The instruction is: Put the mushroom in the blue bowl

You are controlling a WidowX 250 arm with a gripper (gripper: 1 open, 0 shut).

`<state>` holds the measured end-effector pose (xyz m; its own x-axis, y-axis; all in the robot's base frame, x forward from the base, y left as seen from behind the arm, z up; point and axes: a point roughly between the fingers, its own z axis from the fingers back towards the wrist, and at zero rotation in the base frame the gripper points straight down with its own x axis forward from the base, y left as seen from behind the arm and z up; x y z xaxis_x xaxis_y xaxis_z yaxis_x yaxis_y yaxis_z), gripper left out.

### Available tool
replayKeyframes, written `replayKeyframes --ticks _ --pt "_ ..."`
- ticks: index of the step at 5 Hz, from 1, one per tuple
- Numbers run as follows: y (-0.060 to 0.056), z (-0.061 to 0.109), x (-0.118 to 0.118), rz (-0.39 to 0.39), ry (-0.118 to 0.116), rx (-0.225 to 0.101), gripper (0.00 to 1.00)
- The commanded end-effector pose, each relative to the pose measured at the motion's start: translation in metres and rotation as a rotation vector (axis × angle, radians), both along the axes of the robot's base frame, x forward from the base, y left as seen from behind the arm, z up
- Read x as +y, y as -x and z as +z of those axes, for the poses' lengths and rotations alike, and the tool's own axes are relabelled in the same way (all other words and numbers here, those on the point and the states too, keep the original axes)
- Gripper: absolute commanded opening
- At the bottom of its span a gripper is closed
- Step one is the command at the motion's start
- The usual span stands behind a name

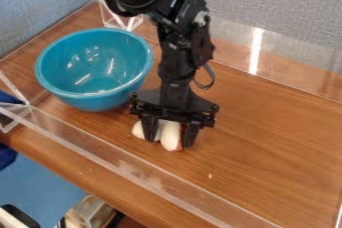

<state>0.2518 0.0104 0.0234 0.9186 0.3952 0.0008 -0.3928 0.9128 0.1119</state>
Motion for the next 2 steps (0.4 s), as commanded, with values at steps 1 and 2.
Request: replayKeyframes --ticks 1,2 --pt "0.0104 -0.0019 0.0093 0.032 -0.015 0.02 0.0" --pt "0.0069 -0.0031 0.0006 0.002 -0.025 0.021 0.0"
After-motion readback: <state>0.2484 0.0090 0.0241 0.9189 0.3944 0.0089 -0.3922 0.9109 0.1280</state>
